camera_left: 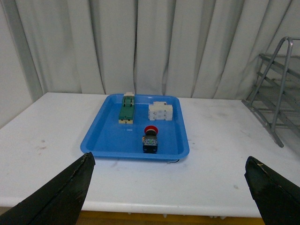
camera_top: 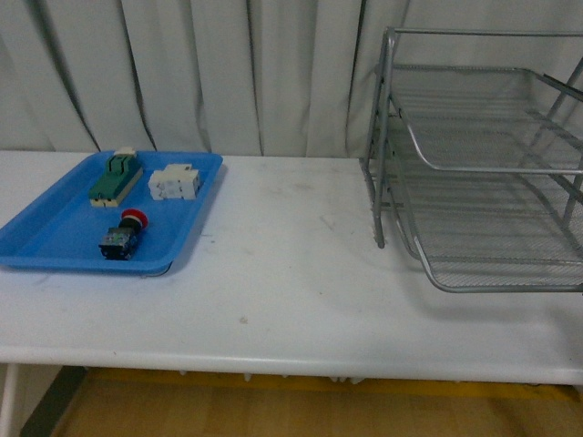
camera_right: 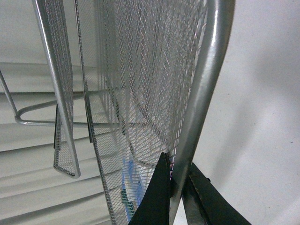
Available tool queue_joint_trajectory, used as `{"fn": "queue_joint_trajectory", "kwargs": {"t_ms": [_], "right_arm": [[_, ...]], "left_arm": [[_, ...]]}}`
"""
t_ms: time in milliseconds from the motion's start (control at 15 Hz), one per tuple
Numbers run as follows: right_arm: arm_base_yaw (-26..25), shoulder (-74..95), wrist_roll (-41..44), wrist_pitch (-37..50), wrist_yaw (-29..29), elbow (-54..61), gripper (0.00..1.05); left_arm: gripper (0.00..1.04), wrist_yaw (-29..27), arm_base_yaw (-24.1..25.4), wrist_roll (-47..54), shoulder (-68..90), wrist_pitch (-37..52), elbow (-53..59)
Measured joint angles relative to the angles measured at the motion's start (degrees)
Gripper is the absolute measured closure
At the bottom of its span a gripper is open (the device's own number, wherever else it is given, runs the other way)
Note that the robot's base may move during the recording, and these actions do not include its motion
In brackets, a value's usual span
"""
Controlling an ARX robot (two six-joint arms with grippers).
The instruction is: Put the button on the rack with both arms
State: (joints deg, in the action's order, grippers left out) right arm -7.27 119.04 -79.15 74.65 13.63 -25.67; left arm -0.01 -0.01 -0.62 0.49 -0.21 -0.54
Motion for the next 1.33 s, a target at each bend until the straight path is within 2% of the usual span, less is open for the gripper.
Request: {"fn": "queue_joint_trajectory", "kwargs": {"t_ms": [67,133,266,399,532,599,665,1197,1264,1330], "right_arm": [[-0.5,-0.3,0.2,0.0,1.0,0.8,1.00],[-0.7,-0.5,1.5,-0.2,1.6,1.2,0.95],[-1.2,-0.7,5.4,-1.1,2.7,2.1,0.67],[-1.5,-2.1,5.7,-1.0,3.1,2.1,0.44],[-1.8,-5.7,5.7,-0.9,3.2,3.7,0.12],[-1.9,-7.1,5.7,-0.9,3.6,4.8,0.04],[-2.3,-8.7,5.7,-0.9,4.4,6.2,0.07],[-7.1,-35.6,3.1,-1.5,12.2,21.1,0.07],[-6.4,-46.3,13.4,-12.2,5.6,21.0,0.17],[-6.3,-55.9,25.6,-18.7,1.4,21.8,0.28]], "left_arm": [[0.07,0.0,0.0,0.0,0.0,0.0,0.0],[0.07,0.0,0.0,0.0,0.0,0.0,0.0],[0.07,0.0,0.0,0.0,0.0,0.0,0.0],[0.07,0.0,0.0,0.0,0.0,0.0,0.0],[0.07,0.0,0.0,0.0,0.0,0.0,0.0],[0.07,0.0,0.0,0.0,0.0,0.0,0.0],[0.07,0.0,0.0,0.0,0.0,0.0,0.0],[0.07,0.0,0.0,0.0,0.0,0.0,0.0],[0.07,0.0,0.0,0.0,0.0,0.0,0.0],[0.07,0.0,0.0,0.0,0.0,0.0,0.0]]}}
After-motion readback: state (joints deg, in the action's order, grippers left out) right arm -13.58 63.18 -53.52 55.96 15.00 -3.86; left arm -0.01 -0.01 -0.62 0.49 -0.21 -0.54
